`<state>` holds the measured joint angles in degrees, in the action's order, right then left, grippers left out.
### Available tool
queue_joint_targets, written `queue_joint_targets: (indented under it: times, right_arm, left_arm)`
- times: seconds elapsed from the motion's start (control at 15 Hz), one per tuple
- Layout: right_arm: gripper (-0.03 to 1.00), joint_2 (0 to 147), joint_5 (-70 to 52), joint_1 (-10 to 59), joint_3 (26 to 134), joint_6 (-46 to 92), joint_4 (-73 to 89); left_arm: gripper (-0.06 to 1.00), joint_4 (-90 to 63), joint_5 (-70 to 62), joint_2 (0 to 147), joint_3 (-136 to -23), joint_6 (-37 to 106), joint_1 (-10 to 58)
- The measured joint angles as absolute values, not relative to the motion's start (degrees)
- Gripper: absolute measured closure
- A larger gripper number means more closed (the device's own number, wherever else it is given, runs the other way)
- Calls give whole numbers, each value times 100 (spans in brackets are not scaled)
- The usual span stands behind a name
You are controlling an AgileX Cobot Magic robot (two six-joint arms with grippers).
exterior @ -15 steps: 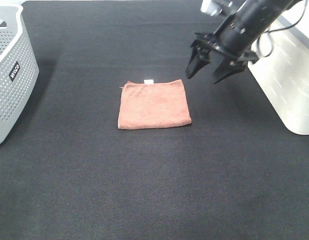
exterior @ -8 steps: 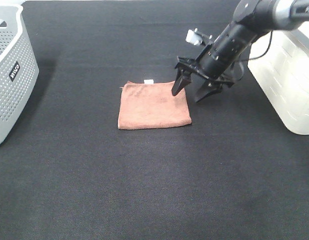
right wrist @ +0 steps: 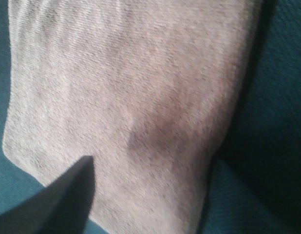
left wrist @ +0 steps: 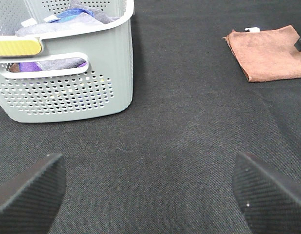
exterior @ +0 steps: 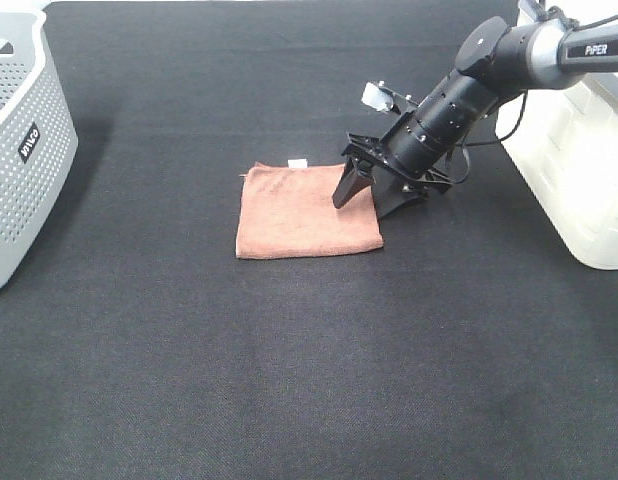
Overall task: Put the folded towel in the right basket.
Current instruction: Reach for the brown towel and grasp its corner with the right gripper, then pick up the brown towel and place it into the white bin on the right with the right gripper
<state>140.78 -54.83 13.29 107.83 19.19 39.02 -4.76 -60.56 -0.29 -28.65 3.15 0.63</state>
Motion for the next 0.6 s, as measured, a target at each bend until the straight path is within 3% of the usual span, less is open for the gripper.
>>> queue_joint_targets:
  times: [0.27,0.33,0.47,0.6]
  right_arm:
    - [77,14186,-5392,1329,10783,2011,4068]
    - [77,14186,-5392,1329,10783,2011,4068]
    - [94,14186,-5392,1329,10777,2011,4068]
    - [97,14186,-5392,1329,10777,2011,4068]
  left_arm:
    - [7,-476,-6056,-29,-2865,315,63]
    - [7,-476,-6056,-29,-2865,315,63]
    - [7,-476,-6056,-29,-2865,315,63]
    - [7,-476,-6056,-29,-2865,315,63]
